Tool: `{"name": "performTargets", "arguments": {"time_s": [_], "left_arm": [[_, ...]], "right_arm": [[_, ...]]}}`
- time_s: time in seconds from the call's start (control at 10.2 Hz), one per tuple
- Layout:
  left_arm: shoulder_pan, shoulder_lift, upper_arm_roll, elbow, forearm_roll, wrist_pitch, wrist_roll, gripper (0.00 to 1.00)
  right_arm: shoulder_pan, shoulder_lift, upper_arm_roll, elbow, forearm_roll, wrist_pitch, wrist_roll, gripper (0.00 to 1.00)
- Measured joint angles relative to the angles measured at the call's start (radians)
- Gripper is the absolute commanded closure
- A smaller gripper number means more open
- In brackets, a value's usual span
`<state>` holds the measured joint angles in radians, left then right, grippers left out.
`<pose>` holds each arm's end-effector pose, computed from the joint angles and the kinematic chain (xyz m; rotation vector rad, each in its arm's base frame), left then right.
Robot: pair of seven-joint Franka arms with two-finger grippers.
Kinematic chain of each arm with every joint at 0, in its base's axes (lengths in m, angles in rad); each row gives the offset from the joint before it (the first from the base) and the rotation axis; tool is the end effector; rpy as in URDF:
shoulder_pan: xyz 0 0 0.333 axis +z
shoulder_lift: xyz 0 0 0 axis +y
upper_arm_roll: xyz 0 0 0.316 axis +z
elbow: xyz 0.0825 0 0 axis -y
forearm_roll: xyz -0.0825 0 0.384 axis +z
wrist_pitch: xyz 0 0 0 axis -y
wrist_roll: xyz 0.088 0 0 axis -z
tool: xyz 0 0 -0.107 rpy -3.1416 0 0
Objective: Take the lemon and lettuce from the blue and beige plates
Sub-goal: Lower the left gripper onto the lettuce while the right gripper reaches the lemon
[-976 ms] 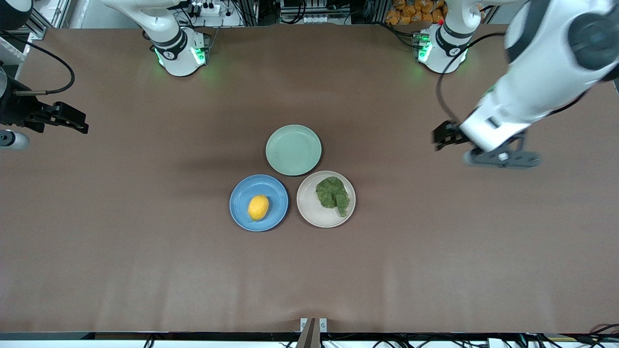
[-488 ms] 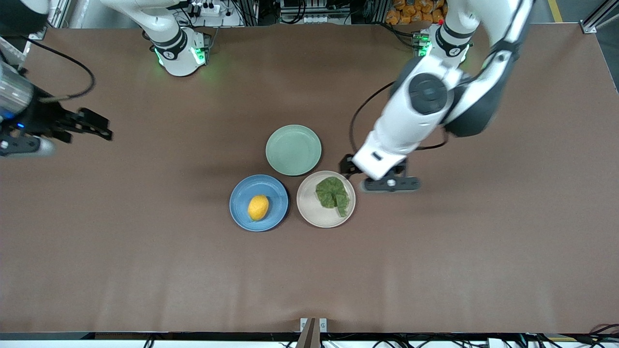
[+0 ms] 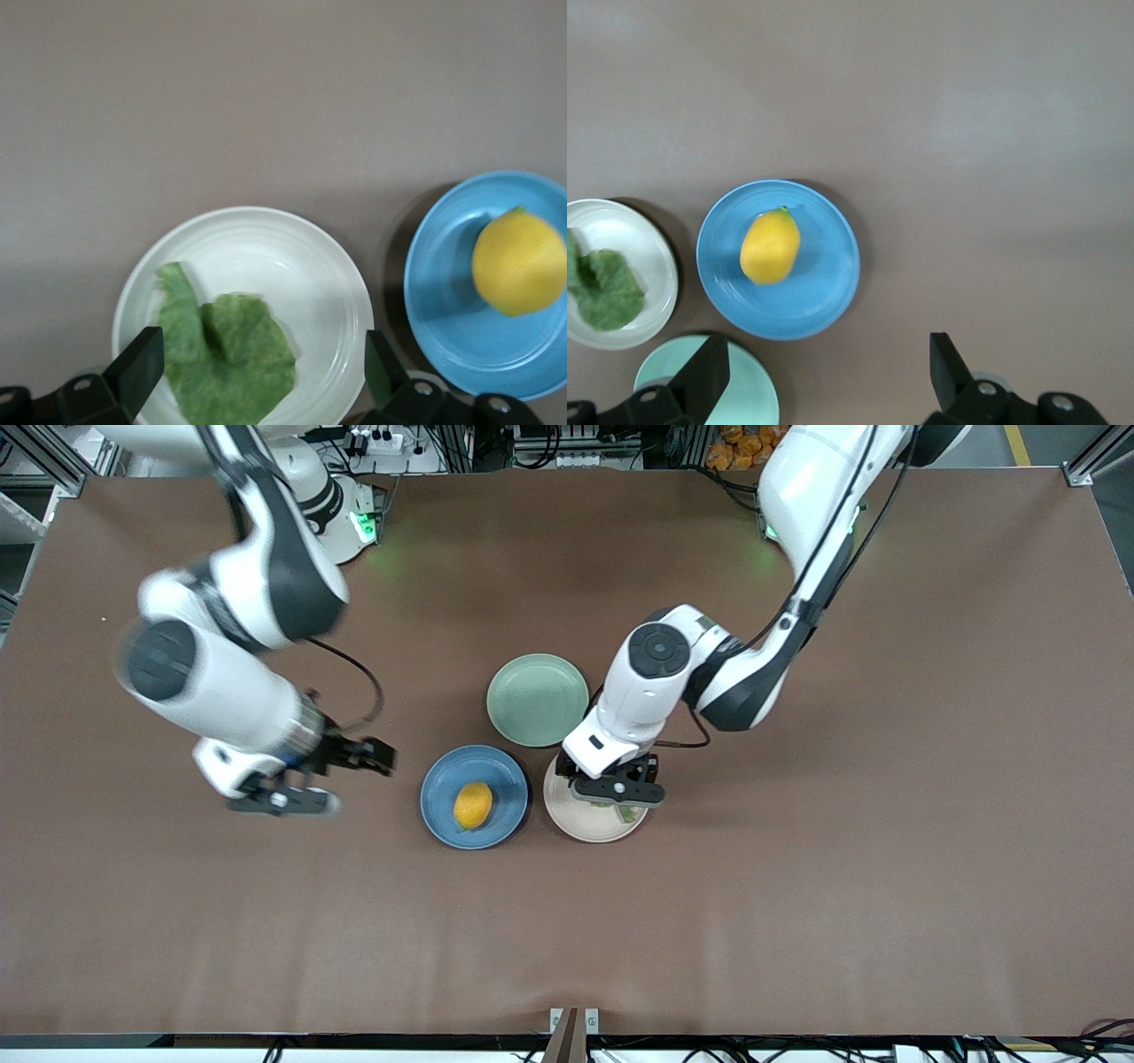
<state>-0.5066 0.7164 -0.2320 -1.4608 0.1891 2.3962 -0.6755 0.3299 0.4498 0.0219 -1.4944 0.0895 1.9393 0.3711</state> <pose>0.5726 -0.4721 0.2911 2.9684 -0.1684 0.2726 0.6435 0.2403 0.4114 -3.0547 0.0824 0.0572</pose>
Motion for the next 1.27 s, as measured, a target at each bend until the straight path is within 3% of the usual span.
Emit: {"name": "performTargets", "arguments": {"time_s": [0.39,0.78,0.88,0.98,1.07,1.17,1.27], "left_arm": [[-0.023,0.065,0.001,-0.013,0.103,0.001,0.002,0.0],[-0.019,0.122,0.006,-0.034,0.159,0.0,0.006,0.0],[-0.019,0.133,0.006,-0.034,0.173,0.001,0.006,0.07],[-0.02,0.14,0.006,-0.034,0.179,0.001,0.006,0.38],[-0.02,0.142,0.006,-0.034,0.181,0.001,0.008,0.72],[-0.02,0.142,0.006,-0.032,0.181,0.001,0.009,0.96],[-0.02,0.141,0.004,-0.027,0.181,0.002,0.009,1.0]], "right_arm": [[0.073,0.209,0.0,0.002,0.038,0.2,0.104,0.0],[0.123,0.297,0.0,0.006,0.087,0.259,0.179,0.0],[0.126,0.306,0.0,0.007,0.087,0.27,0.21,0.0],[0.126,0.314,-0.001,0.007,0.087,0.273,0.222,0.04],[0.126,0.32,-0.001,0.007,0.087,0.276,0.228,0.29],[0.126,0.322,-0.001,0.007,0.087,0.277,0.23,0.48],[0.126,0.322,-0.002,0.007,0.087,0.282,0.231,0.63]]}}
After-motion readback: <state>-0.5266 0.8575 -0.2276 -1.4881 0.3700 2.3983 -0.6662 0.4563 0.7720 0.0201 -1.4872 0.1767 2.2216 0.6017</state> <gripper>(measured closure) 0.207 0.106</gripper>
